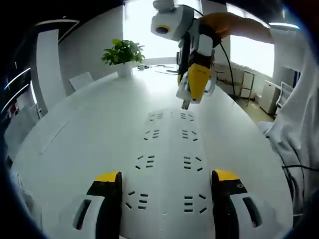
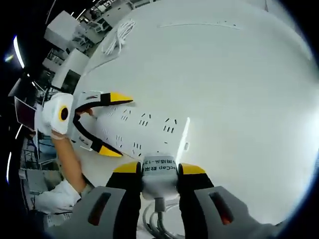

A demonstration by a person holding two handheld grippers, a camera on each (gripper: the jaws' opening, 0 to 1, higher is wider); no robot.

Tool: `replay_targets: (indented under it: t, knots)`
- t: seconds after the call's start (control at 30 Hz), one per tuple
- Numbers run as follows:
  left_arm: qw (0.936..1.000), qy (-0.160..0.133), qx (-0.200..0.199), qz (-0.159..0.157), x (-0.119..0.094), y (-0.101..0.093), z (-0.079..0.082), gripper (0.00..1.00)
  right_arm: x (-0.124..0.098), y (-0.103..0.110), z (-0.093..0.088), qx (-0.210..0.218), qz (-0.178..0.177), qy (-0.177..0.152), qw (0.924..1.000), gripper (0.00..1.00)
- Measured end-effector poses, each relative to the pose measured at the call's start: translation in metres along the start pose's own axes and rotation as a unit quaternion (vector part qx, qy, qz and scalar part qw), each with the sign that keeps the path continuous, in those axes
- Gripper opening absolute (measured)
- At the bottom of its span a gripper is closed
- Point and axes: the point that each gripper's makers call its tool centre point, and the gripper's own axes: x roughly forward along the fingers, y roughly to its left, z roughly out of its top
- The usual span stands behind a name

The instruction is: Straighten the power strip on the desk, plug the charger into it

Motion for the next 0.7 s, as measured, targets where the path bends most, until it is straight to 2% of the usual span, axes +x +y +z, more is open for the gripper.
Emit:
replay_targets:
  t: [0.1,0.13,0.17,0.37,0.57,0.7]
  knots:
    - [1.0,-0.002,0.0,0.001,0.0001,-0.0003,0.0,0.74,0.0048,-0.0007,-0.0001,0.008,-0.009,0.012,0.9999,0.28]
    - [1.0,-0.001,0.001,0.001,0.0002,-0.0003,-0.0001,0.74,0.0038,-0.003,-0.0035,0.019,-0.02,0.03,0.9992,0.28]
    - [1.0,0.0,0.001,0.002,0.0003,-0.0006,-0.0001,0.74,0.0051,-0.0025,0.0014,0.005,-0.02,0.02,0.9996,0.28]
    - [1.0,-0.004,0.001,0.001,0.0006,-0.001,0.001,0.74,0.006,-0.0024,0.0014,0.027,-0.057,0.043,0.9971,0.28]
    - [1.0,-0.001,0.003,0.004,0.0013,-0.0001,0.0015,0.74,0.0063,0.0014,0.0028,0.019,-0.107,0.063,0.9921,0.28]
    - [1.0,-0.001,0.004,0.006,0.0014,0.0,0.0011,0.74,0.0066,-0.0005,0.0059,0.029,-0.116,0.06,0.991,0.27]
